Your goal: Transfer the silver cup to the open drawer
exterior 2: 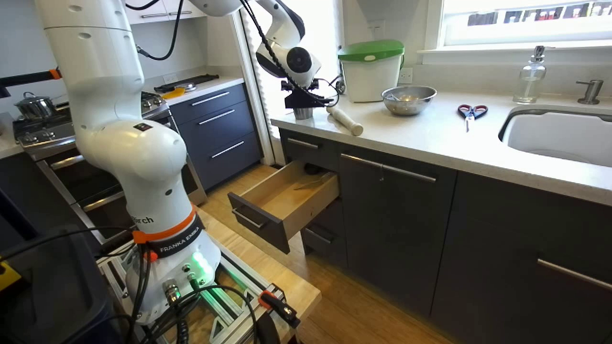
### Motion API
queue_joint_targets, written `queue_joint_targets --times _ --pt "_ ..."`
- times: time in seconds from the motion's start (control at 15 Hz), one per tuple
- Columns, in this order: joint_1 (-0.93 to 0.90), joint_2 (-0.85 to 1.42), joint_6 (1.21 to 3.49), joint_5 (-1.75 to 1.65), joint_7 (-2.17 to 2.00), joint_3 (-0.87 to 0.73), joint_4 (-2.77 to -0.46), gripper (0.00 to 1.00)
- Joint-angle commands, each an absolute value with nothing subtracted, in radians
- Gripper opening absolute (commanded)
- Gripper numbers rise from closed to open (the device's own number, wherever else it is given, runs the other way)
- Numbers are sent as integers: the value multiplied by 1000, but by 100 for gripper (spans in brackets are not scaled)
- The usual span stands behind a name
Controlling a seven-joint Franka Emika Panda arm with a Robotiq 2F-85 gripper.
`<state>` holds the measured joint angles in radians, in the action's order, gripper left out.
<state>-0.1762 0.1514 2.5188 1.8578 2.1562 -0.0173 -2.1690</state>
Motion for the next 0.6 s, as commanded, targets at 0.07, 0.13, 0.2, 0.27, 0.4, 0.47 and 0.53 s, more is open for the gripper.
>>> queue_joint_targets --times 0.07,0.13,0.2,0.27,0.4,0.47,0.53 --pt "-145 192 2494 1896 2216 14 -2144 100" --pt "-145 197 2492 1899 2224 17 -2140 100" --pt "-145 202 2490 1901 2230 19 -2136 100" --pt "-145 209 2486 1903 2234 20 -2132 100" --pt "-146 220 2484 1915 2253 22 -2122 100" --pt "-146 223 2484 1929 2268 23 -2117 100" --pt "-146 227 2484 1942 2280 22 -2111 100"
